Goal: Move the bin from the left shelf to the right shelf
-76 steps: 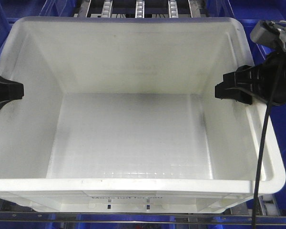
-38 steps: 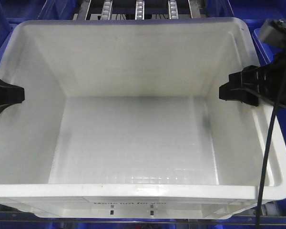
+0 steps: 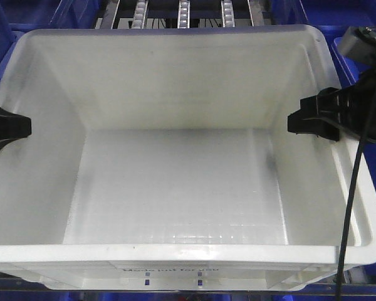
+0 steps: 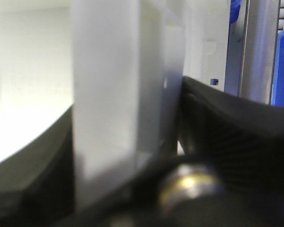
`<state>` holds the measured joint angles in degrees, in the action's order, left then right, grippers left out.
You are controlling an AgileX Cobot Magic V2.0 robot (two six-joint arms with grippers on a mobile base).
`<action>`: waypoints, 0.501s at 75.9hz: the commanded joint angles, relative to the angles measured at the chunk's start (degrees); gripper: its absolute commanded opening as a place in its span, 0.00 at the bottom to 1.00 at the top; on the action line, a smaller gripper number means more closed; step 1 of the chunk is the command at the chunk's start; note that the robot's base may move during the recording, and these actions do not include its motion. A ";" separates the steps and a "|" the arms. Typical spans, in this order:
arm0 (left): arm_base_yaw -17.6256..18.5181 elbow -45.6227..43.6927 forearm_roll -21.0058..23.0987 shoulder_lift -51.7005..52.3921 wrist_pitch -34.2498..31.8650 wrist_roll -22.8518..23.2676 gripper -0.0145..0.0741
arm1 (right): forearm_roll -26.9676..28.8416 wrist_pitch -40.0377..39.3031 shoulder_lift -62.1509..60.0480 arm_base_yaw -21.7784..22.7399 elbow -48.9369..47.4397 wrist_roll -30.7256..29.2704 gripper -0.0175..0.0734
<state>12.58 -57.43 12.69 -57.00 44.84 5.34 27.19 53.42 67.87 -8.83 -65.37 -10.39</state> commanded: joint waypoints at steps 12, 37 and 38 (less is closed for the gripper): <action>0.47 -2.52 2.95 1.48 -5.72 -1.21 0.16 | 5.53 -4.28 -2.25 0.00 -2.56 -2.22 0.19; 0.47 -2.52 3.40 2.16 -5.28 -0.97 0.16 | 5.52 -4.28 -2.25 0.00 -2.56 -2.27 0.19; 0.47 -2.52 3.47 2.16 -5.27 -0.97 0.16 | 5.52 -4.28 -2.25 0.00 -2.56 -2.27 0.19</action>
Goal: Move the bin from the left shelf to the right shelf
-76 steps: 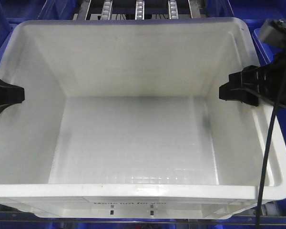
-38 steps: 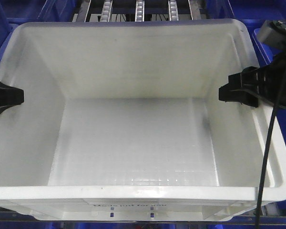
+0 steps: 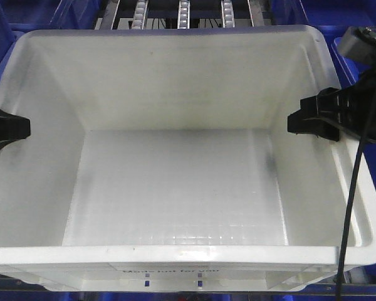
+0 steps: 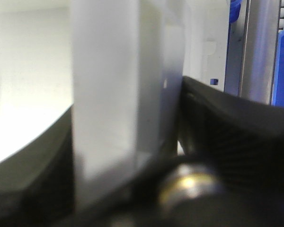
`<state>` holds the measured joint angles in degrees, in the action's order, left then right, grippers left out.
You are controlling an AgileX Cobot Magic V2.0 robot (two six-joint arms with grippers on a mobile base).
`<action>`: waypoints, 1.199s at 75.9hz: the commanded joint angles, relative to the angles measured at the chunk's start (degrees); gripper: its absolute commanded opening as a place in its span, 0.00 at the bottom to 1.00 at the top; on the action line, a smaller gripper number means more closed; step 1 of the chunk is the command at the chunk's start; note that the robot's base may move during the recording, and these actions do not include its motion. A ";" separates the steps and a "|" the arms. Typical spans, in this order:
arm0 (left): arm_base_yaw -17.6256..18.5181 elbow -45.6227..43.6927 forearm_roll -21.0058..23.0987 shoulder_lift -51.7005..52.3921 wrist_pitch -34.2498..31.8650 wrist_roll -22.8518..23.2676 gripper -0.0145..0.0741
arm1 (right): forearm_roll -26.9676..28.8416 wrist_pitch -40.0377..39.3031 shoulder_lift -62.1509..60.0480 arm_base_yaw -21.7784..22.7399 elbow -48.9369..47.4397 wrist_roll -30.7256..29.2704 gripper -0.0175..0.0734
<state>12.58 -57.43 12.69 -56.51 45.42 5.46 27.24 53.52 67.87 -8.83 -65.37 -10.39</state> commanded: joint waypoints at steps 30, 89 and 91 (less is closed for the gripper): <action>0.47 -2.52 3.83 1.56 -5.55 -1.09 0.16 | 5.47 -4.56 -2.24 0.00 -2.56 -2.26 0.19; 0.47 -2.52 6.81 2.62 -7.25 -1.09 0.16 | 5.95 -4.85 -2.24 0.00 -2.56 -2.26 0.19; 0.47 -2.52 6.81 2.62 -7.32 -1.09 0.16 | 5.95 -5.01 -2.24 0.00 -2.56 -2.26 0.19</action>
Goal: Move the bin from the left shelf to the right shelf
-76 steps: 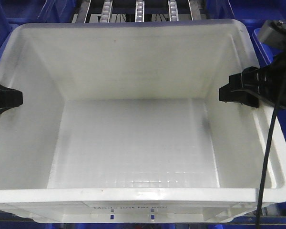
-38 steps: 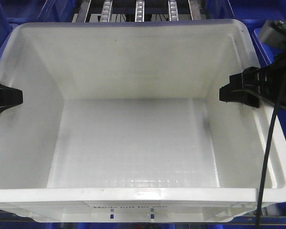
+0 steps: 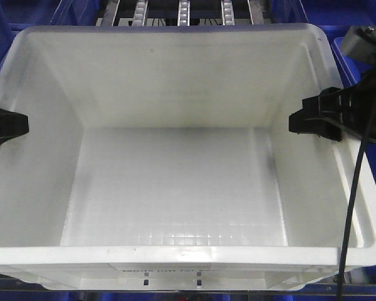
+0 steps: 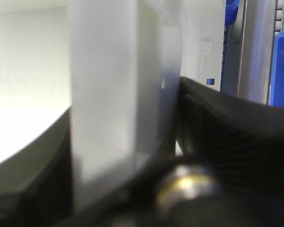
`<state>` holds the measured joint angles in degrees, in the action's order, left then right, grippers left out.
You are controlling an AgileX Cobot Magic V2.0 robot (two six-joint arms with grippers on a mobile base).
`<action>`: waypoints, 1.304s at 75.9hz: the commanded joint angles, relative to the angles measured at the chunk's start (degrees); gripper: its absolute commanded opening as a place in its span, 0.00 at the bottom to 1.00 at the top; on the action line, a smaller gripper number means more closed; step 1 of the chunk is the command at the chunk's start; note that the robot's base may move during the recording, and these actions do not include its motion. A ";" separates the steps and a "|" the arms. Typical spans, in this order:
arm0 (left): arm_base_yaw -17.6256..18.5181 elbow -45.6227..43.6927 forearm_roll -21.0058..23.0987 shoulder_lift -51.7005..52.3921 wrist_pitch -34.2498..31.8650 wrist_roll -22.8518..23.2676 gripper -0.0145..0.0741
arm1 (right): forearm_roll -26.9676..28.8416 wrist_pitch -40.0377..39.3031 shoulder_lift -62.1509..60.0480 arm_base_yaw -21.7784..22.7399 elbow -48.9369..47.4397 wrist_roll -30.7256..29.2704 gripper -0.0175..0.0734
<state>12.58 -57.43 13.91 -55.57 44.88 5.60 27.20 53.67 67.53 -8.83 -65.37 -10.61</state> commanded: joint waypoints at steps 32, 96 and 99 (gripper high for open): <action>0.47 -2.52 5.18 1.68 -7.58 -1.22 0.16 | 5.99 -4.28 -1.91 0.00 -2.56 -2.04 0.19; 0.47 -2.52 5.18 1.68 -7.53 -1.22 0.16 | 5.99 -4.28 -1.91 0.00 -2.56 -2.04 0.19; 0.47 -2.52 5.18 1.68 -7.53 -1.22 0.16 | 5.99 -4.28 -1.91 0.00 -2.56 -2.04 0.19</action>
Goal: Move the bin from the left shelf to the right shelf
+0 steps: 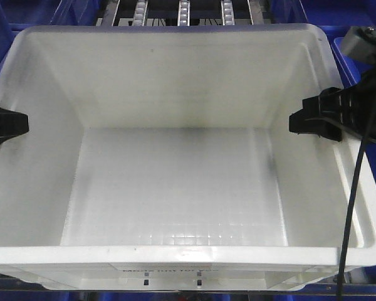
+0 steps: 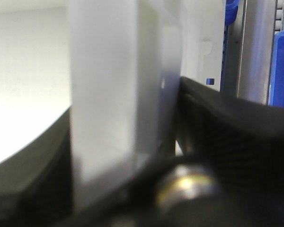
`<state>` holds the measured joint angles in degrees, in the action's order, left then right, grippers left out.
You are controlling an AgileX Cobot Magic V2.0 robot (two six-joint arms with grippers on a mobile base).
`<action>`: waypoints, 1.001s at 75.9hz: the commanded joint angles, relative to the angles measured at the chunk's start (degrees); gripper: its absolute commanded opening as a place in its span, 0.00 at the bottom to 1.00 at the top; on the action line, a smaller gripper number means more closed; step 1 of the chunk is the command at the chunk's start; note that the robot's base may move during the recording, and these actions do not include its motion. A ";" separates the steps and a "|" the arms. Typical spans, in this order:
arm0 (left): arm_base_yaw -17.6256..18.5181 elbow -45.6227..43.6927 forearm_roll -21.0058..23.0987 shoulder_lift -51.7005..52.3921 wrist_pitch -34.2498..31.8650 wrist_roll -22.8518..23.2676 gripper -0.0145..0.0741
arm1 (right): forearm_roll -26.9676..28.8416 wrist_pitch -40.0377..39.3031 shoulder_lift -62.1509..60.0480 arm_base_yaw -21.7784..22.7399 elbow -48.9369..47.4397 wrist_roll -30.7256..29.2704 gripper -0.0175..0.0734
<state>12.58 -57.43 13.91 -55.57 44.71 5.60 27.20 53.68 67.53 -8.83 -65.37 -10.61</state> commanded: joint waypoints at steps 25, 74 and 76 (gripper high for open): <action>0.47 -2.52 5.18 1.68 -7.36 -1.22 0.16 | 5.99 -4.29 -1.91 0.00 -2.56 -2.04 0.19; 0.47 -2.52 5.18 1.68 -7.36 -1.22 0.16 | 5.99 -4.29 -1.91 0.00 -2.56 -2.04 0.19; 0.47 -2.52 5.18 1.68 -7.36 -1.22 0.16 | 5.99 -4.29 -1.91 0.00 -2.56 -2.04 0.19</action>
<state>12.58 -57.43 14.34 -55.57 44.71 5.19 26.94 53.70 67.53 -8.83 -65.37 -10.78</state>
